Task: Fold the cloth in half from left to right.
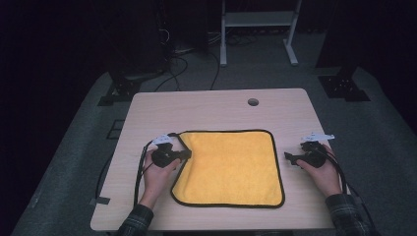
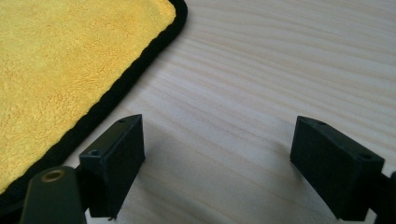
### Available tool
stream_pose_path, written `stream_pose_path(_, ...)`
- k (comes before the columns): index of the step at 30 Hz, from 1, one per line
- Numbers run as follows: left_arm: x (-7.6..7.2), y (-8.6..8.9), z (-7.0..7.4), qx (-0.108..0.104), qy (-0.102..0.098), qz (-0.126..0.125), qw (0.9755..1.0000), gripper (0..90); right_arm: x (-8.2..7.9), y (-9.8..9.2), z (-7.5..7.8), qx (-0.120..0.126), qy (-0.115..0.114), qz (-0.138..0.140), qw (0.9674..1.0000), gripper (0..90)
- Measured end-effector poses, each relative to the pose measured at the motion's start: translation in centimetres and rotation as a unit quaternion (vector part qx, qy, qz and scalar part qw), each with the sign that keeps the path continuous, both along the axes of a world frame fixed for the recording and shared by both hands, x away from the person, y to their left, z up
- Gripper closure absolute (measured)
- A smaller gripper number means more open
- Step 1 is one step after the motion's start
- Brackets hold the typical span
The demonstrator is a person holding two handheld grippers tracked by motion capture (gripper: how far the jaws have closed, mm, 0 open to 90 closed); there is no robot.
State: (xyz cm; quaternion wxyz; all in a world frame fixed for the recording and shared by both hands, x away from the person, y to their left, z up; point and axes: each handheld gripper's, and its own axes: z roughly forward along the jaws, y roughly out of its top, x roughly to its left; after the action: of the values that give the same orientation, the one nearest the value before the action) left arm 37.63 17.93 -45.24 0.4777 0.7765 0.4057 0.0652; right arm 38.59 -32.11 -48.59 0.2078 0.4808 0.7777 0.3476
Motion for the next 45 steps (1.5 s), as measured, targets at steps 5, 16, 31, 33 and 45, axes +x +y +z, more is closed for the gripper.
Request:
stream_pose_path(5,0.4,-1.2,0.3,-0.008,-0.003,-0.010,0.9999,85.7,0.0,0.0,0.0,0.000,0.000,0.000,1.0000,16.4)
stream_pose_path(16,0.8,-3.0,0.6,-0.015,-0.006,-0.030,0.9994,85.7,0.0,0.0,0.0,0.000,0.000,0.000,1.0000,16.4)
stream_pose_path(31,1.5,-6.5,1.0,-0.032,-0.006,-0.063,0.9975,85.8,0.0,0.0,0.0,0.000,0.000,0.000,1.0000,16.4)
stream_pose_path(33,1.6,-7.0,1.1,-0.031,-0.006,-0.072,0.9969,85.8,0.0,0.0,0.0,0.000,0.000,0.000,1.0000,16.4)
stream_pose_path(45,2.1,-9.9,1.1,-0.044,0.001,-0.098,0.9942,85.9,0.0,0.0,0.0,0.000,0.000,0.000,1.0000,16.4)
